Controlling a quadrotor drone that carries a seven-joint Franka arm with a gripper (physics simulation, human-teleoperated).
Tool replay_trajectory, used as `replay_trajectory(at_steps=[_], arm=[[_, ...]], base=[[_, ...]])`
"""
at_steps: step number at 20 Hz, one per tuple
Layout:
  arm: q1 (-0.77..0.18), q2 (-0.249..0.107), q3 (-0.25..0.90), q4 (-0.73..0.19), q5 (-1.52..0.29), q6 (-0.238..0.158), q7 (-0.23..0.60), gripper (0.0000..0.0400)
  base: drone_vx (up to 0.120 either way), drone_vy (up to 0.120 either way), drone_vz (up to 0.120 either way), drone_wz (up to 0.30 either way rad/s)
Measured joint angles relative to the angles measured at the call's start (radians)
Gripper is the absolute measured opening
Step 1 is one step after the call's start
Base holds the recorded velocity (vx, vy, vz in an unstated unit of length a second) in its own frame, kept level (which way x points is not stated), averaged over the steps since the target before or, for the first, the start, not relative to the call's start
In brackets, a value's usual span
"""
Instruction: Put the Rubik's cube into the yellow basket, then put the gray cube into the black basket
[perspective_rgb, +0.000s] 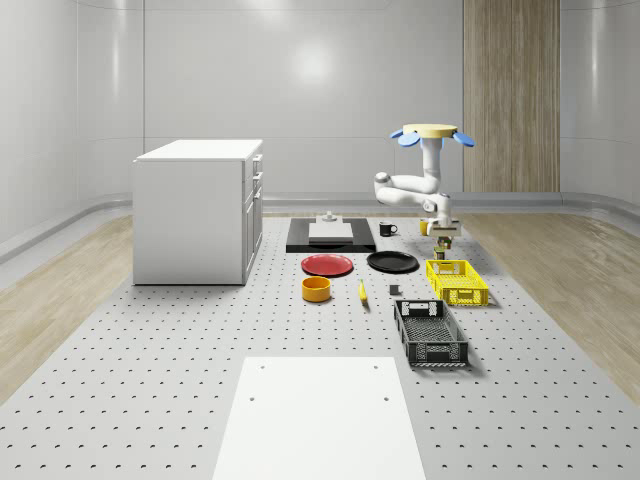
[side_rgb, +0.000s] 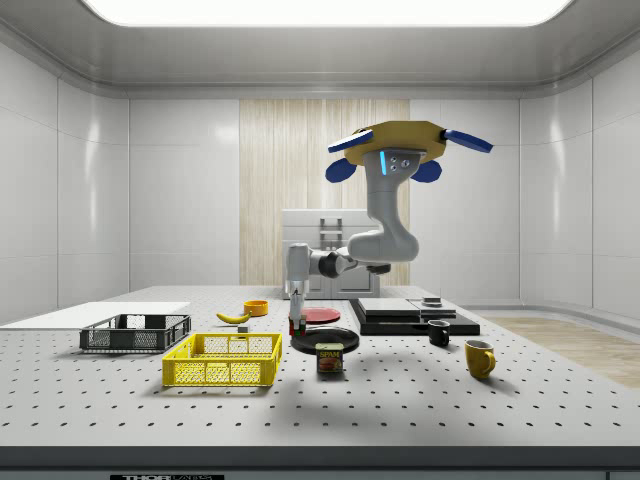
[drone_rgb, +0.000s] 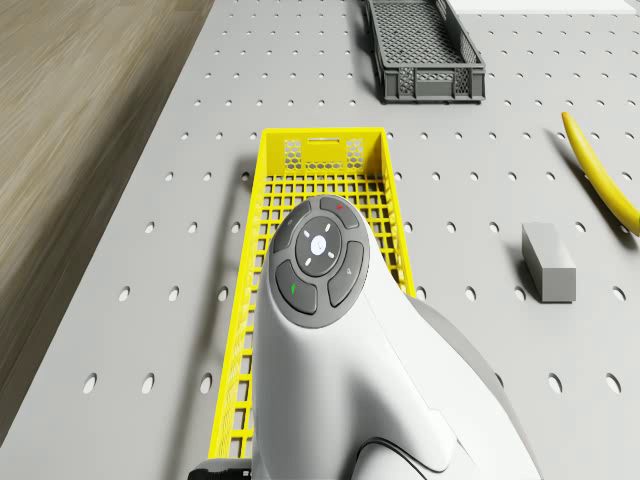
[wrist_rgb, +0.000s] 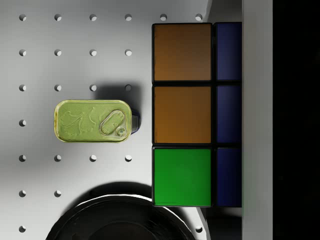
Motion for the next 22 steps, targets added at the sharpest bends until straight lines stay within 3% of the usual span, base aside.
replay_trajectory(at_steps=[15, 19, 22], arm=[[-0.002, -0.008, 0.001, 0.000, 0.003, 0.008, 0.002, 0.0325], [-0.003, -0.010, 0.001, 0.000, 0.004, 0.009, 0.002, 0.0325], [-0.003, -0.011, 0.002, 0.001, 0.005, 0.011, 0.002, 0.0325]], base=[[0.120, 0.000, 0.000, 0.000], [0.120, -0.110, 0.000, 0.000], [0.120, 0.000, 0.000, 0.000]])
